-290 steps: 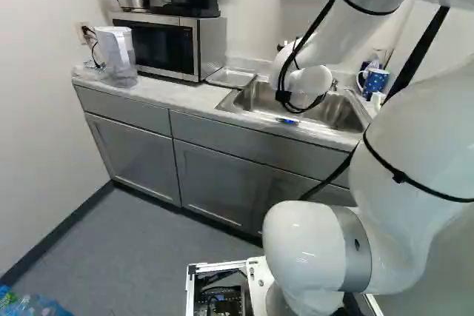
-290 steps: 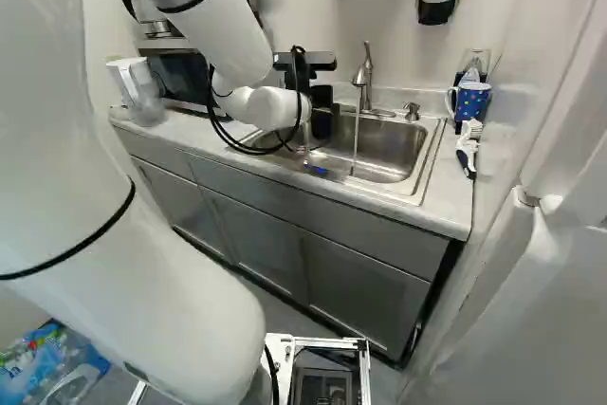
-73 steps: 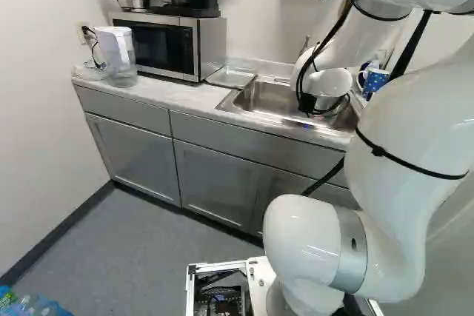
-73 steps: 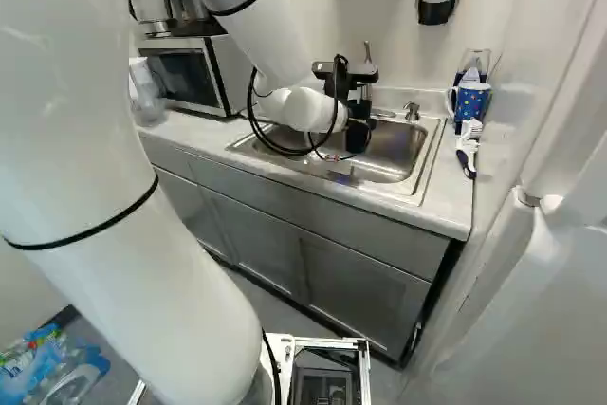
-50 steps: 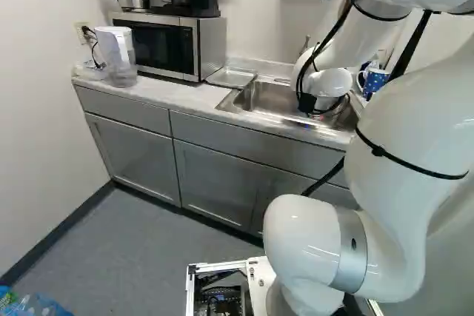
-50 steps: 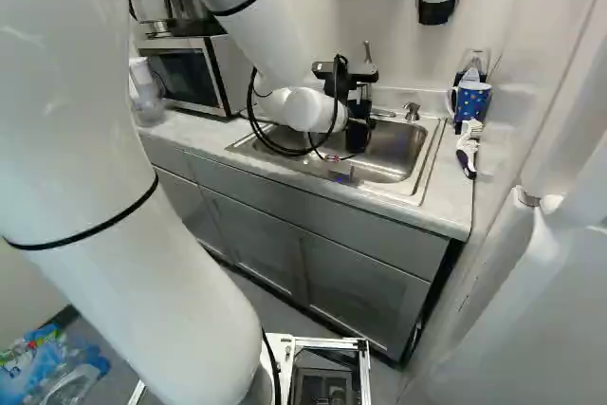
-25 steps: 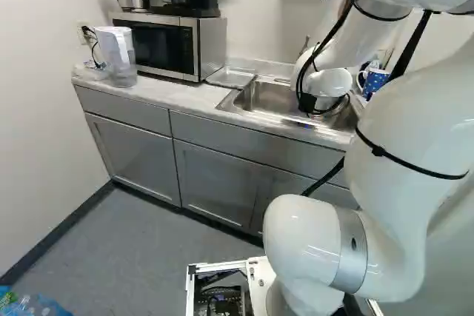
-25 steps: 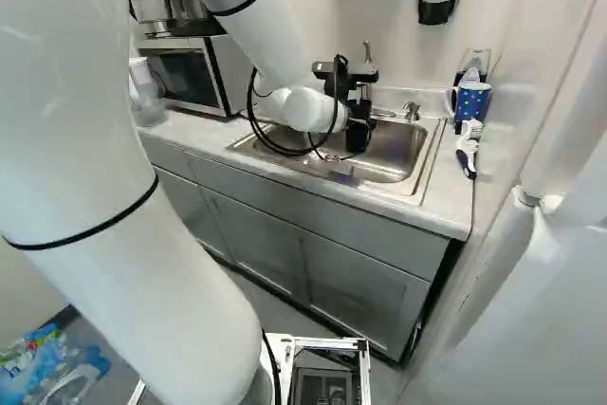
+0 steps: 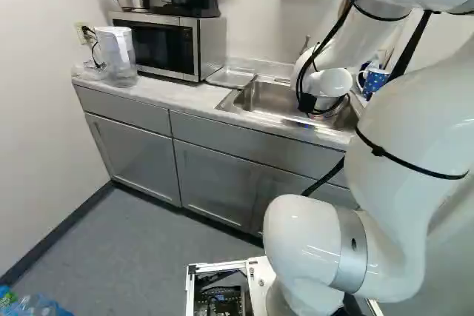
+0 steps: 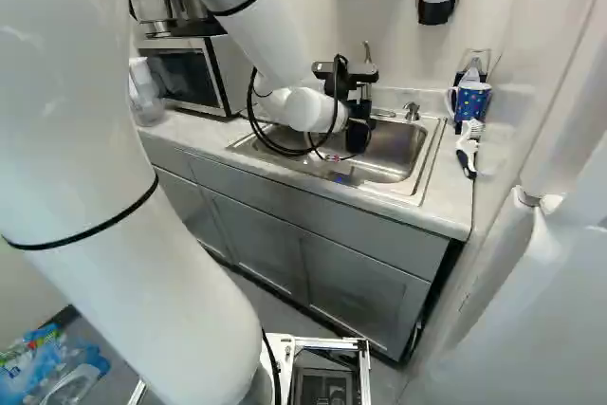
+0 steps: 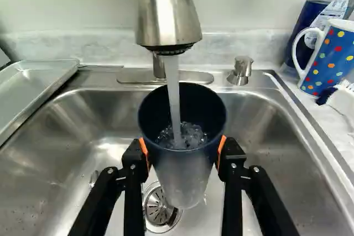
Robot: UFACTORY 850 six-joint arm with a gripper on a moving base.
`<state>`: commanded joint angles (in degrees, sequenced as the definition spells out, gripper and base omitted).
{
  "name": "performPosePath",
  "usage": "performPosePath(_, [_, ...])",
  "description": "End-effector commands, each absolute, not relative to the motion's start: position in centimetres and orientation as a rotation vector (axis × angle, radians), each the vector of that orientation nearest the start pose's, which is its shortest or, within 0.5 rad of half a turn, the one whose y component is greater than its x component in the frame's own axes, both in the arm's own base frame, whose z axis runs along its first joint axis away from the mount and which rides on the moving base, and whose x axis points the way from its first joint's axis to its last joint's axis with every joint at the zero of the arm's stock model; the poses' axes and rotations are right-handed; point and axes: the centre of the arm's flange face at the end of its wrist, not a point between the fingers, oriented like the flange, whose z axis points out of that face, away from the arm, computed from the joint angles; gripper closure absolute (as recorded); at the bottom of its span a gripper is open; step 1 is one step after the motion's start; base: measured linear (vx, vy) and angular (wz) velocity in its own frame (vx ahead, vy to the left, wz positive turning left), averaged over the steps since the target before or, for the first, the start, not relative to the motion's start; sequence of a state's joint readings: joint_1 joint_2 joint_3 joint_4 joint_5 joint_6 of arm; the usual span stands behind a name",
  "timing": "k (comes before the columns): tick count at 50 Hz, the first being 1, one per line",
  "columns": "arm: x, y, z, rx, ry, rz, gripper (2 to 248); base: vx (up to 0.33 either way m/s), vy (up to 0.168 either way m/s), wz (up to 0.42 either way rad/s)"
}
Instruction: Rinse the cup and place it in the tray
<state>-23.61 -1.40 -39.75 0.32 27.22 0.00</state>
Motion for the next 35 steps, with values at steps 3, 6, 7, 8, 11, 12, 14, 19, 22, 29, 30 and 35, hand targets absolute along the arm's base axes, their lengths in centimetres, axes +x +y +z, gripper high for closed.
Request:
performPosePath(3, [43.37, -18.99, 47.56, -2.783, 0.591, -1.794, 124, 0.000, 0.000, 0.000])
performPosePath(6, [43.37, -18.99, 47.56, -2.783, 0.591, -1.794, 124, 0.000, 0.000, 0.000])
performPosePath(7, [43.37, -18.99, 47.56, -2.783, 0.591, -1.794, 124, 0.000, 0.000, 0.000])
performPosePath(8, [43.37, -18.99, 47.56, -2.783, 0.591, -1.794, 124, 0.000, 0.000, 0.000])
performPosePath(11, [43.37, -18.99, 47.56, -2.783, 0.591, -1.794, 124, 0.000, 0.000, 0.000])
performPosePath(12, [43.37, -18.99, 47.56, -2.783, 0.591, -1.794, 124, 0.000, 0.000, 0.000])
performPosePath(14, [43.37, -18.99, 47.56, -2.783, 0.591, -1.794, 124, 0.000, 0.000, 0.000])
performPosePath(19, [43.37, -18.99, 47.56, -2.783, 0.591, -1.794, 124, 0.000, 0.000, 0.000])
performPosePath(22, [43.37, -18.99, 47.56, -2.783, 0.591, -1.794, 124, 0.000, 0.000, 0.000])
performPosePath(29, [43.37, -18.99, 47.56, -2.783, 0.591, -1.794, 124, 0.000, 0.000, 0.000])
performPosePath(30, [43.37, -18.99, 47.56, -2.783, 0.591, -1.794, 124, 0.000, 0.000, 0.000])
performPosePath(35, [43.37, -18.99, 47.56, -2.783, 0.591, -1.794, 124, 0.000, 0.000, 0.000])
